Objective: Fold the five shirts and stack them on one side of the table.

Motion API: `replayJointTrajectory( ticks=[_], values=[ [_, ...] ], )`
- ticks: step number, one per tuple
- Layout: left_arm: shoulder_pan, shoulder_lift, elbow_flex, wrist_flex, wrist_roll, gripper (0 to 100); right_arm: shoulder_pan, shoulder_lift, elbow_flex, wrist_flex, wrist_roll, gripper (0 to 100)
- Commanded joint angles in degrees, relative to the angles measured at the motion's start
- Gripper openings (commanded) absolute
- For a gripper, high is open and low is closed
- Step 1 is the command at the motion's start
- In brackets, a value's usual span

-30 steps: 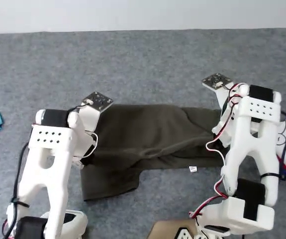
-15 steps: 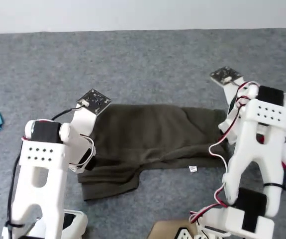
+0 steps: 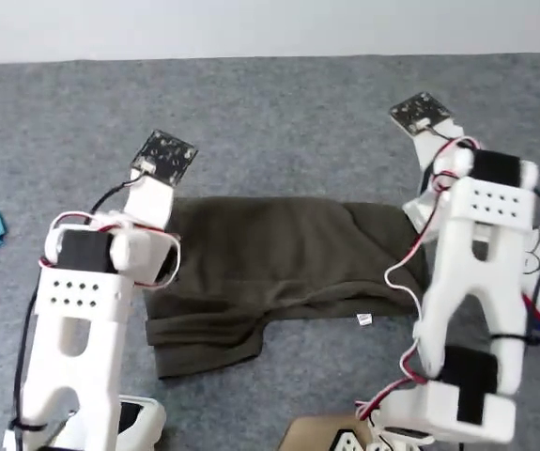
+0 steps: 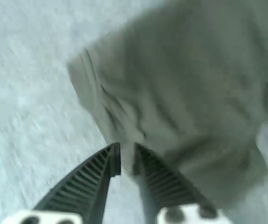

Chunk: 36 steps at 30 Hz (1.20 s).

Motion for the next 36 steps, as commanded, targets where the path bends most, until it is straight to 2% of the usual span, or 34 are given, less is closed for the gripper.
replayJointTrajectory(
  ticks=[1, 4, 9, 15, 20, 29, 36],
  values=[
    [-0.26, 4.22, 2.24, -12.22, 0.79, 1, -1.89, 2.86, -1.32, -5.05, -5.45, 0.9],
    [-0.26, 12.4, 0.48, -16.62, 1.58, 1, -3.21, 6.73, -1.41, -8.57, -8.18, 0.9],
    [-0.18, 26.9, -9.54, -16.44, 2.2, 1, -5.76, 11.74, -1.41, -9.98, -10.29, 0.9],
    [-0.26, 41.23, -21.67, -8.26, 2.02, 1, -6.02, 12.35, -1.41, -9.45, -11.69, 0.9],
    [-0.26, 50.29, -26.33, -2.2, 1.93, 1, -5.85, 12.35, -1.41, -9.63, -11.52, 0.9],
    [-0.35, 56.88, -27.21, -2.37, 1.93, 1, -5.93, 12.79, -1.41, -10.15, -11.6, 0.9],
    [-0.35, 58.64, -28.18, -2.9, 2.02, 1, -5.93, 18.59, -1.41, -15.34, -11.34, 0.9]
  ],
)
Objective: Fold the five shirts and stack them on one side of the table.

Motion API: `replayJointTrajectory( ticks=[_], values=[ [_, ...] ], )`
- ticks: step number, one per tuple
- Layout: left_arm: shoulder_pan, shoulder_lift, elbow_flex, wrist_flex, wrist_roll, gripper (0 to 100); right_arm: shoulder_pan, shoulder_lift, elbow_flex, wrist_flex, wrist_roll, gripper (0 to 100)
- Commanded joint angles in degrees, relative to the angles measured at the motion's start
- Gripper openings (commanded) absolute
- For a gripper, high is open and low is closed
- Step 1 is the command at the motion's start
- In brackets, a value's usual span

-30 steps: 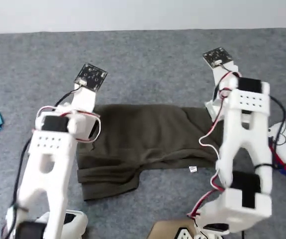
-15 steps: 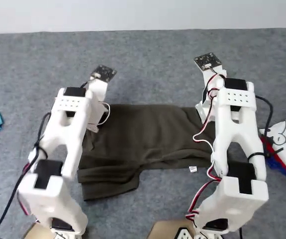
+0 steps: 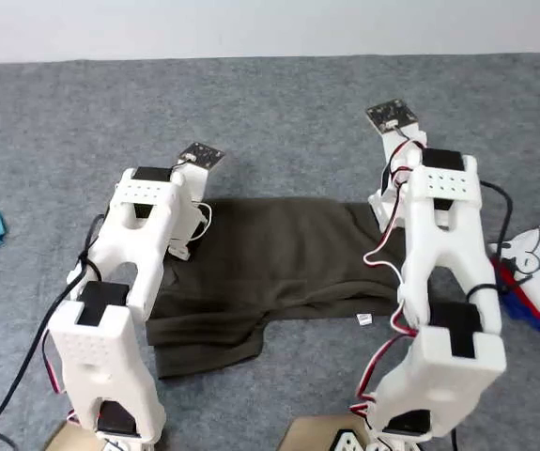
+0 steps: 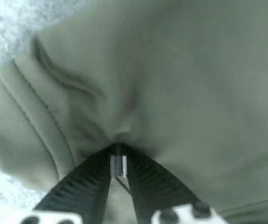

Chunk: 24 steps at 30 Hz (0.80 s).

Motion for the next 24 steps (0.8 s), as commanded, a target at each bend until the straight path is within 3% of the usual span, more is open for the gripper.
replayJointTrajectory(
  ticks=[1, 9, 18, 24],
  values=[
    [-0.35, 0.26, -1.36, -0.26, 0.26, 1, -0.22, 3.38, -1.49, -3.3, -0.18, 0.9],
    [-0.35, 0.35, -1.36, -0.35, 0.18, 1, 1.8, 16.13, -11.78, -4.97, 0.0, 0.9],
    [-0.35, 0.35, -1.36, -0.26, 0.18, 1, 4.97, 24.84, -29.63, -4.09, 6.95, 0.9],
    [-0.26, 0.35, -1.36, -0.18, 0.18, 1, 5.49, 25.1, -36.48, 4.97, 7.91, 0.9]
  ],
)
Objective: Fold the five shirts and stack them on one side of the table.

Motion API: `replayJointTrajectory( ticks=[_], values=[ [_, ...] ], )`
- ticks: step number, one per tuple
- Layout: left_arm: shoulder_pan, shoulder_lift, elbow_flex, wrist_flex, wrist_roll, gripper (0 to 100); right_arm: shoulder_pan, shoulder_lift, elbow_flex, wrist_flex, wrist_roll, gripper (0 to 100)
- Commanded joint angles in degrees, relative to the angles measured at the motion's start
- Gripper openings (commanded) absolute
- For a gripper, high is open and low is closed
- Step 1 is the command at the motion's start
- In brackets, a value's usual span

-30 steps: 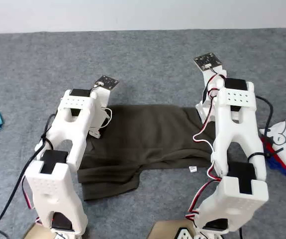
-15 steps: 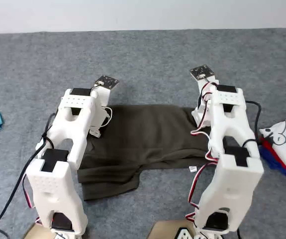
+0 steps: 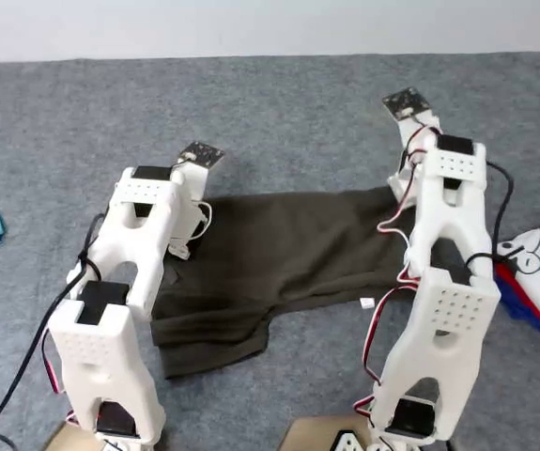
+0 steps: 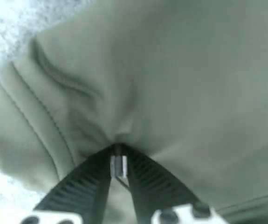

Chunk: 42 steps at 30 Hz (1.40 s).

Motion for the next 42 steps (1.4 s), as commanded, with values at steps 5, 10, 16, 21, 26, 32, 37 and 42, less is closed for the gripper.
replayJointTrajectory(
  ticks=[5, 10, 16, 21, 26, 32, 37, 42],
  values=[
    [0.18, -1.49, -1.19, 0.79, 0.09, 1, 0.04, -1.01, -14.95, 15.25, 0.44, 0.9],
    [0.0, -5.54, -1.01, 0.88, 0.09, 1, -2.68, 1.01, -16.79, 13.85, 0.35, 0.9],
    [-0.35, -4.04, -1.01, 1.05, 0.0, 1, -1.54, 11.82, -17.14, 3.74, 0.79, 0.9],
    [-1.32, -3.08, -1.01, 0.88, 0.0, 1, 1.19, 15.16, -22.51, 3.91, 0.79, 0.9],
    [-0.79, -3.25, -1.19, 1.14, 0.0, 1, 0.04, 14.73, -30.77, 10.33, 0.62, 0.9],
    [-0.88, -8.09, -1.01, 3.87, 0.0, 1, -3.74, 14.81, -47.56, 25.8, 0.44, 0.9],
    [-1.23, -17.14, -0.92, 6.68, 0.0, 1, -6.29, 14.64, -56.18, 35.47, -4.84, 0.9],
    [-1.49, -24.79, -0.92, 13.36, 0.0, 1, -4.97, 8.4, -47.3, 35.47, -9.49, 0.9]
  ],
)
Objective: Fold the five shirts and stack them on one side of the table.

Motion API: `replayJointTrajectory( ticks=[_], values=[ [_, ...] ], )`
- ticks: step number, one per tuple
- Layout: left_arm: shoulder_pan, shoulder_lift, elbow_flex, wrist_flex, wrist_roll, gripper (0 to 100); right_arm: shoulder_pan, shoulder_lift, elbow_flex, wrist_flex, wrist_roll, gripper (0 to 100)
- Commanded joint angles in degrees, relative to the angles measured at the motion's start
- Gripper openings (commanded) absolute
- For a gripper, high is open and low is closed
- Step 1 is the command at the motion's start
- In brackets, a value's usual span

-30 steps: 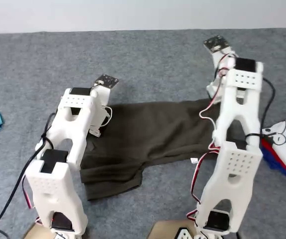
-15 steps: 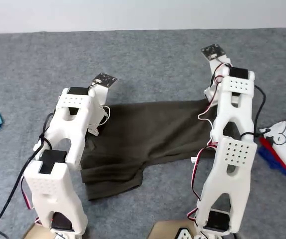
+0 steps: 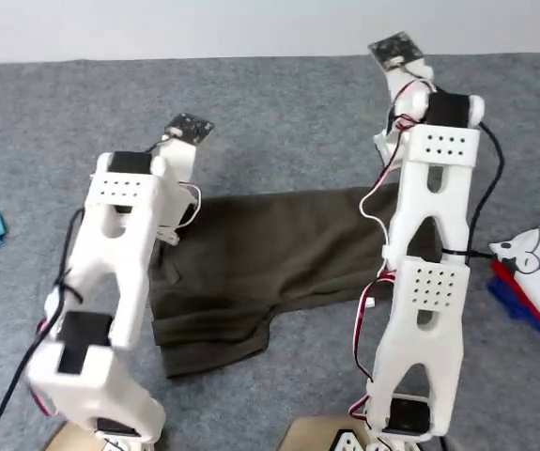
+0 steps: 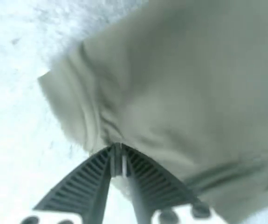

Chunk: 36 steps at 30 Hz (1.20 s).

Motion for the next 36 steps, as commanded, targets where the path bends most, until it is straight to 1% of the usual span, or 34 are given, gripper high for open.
replayJointTrajectory(
  ticks=[1, 6, 10, 14, 19, 23, 27, 29, 34, 36],
  values=[
    [-1.14, -7.82, -0.92, 4.57, 0.26, 1, 0.22, -8.92, 8.53, 2.77, -1.49, 0.9],
    [-5.8, -14.33, -0.92, 8.7, 0.35, 1, 0.31, -24.75, 33.67, 2.51, -2.46, 0.9],
    [-10.64, -17.49, -0.92, 11.43, 0.62, 1, -0.22, -34.42, 48.79, 2.33, -5.27, 0.9],
    [-15.03, -19.34, -0.92, 12.13, 0.62, 1, -1.19, -38.11, 60.75, 2.15, -5.45, 0.9],
    [-17.05, -19.78, -0.92, 12.92, 0.62, 1, -0.04, -38.73, 72.88, -2.86, -5.45, 0.9],
    [-17.58, -19.78, -0.92, 13.01, 0.44, 1, 3.47, -38.73, 79.12, -7.34, -4.84, 0.9],
    [-17.41, -19.78, -0.92, 13.63, 0.44, 1, 8.48, -38.73, 81.41, -8.13, -1.85, 0.9],
    [-17.32, -19.78, -0.92, 13.63, 0.44, 1, 9.8, -38.73, 82.46, -8.22, -0.88, 0.9],
    [-17.23, -19.78, -0.92, 13.63, 0.62, 1, 9.8, -39.52, 82.55, -7.25, -0.09, 0.9],
    [-17.23, -19.87, -1.19, 13.71, 0.62, 1, 8.48, -41.71, 81.49, -6.64, -0.18, 0.9]
  ],
)
